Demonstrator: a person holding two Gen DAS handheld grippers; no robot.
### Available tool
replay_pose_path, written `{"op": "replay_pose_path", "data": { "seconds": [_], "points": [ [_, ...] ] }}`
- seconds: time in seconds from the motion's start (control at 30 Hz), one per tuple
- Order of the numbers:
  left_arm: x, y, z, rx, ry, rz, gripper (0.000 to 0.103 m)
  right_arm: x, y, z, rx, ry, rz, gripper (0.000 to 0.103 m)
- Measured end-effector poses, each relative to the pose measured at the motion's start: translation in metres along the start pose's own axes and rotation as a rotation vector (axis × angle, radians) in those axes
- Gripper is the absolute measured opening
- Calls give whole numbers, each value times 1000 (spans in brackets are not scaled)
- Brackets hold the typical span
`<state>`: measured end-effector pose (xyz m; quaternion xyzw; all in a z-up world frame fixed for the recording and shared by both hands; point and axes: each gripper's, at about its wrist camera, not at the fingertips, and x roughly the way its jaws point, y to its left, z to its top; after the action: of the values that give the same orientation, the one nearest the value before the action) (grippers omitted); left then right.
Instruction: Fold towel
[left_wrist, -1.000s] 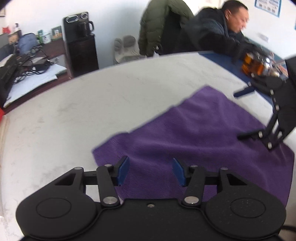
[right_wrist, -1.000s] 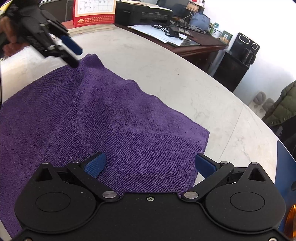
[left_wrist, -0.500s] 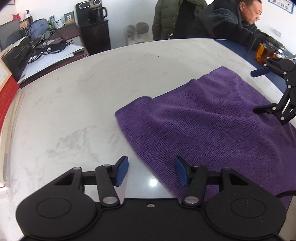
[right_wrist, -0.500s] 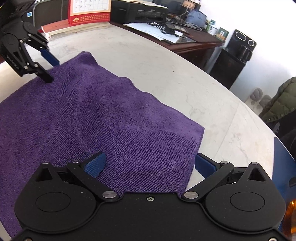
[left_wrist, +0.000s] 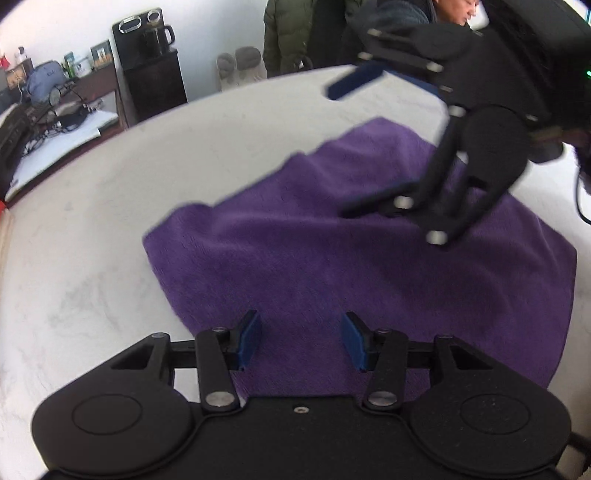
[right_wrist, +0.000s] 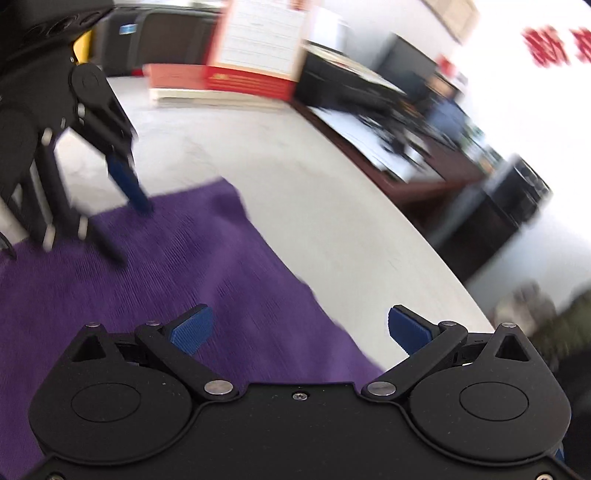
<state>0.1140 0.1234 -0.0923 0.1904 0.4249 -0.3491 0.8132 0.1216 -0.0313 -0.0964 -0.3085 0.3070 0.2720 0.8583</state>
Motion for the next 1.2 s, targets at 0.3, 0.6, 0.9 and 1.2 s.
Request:
{"op": "replay_pose_path", "data": {
  "seconds": [0.3,0.6,0.9,1.2],
  "points": [
    [-11,8,-20,-23,6,-14,48,40,-32,-13,35,37,-29,103],
    [-18,7,-23,-12,30,-10,49,37,-44,-14,71,1,-32,103],
    [-23,4,-26,-21,53,2,50,49,-83,-36,131,59,-180,103],
    [-29,-3,0,-81,-44,-68,49,-21,-61,-48,311,-12,27,103]
  ]
}}
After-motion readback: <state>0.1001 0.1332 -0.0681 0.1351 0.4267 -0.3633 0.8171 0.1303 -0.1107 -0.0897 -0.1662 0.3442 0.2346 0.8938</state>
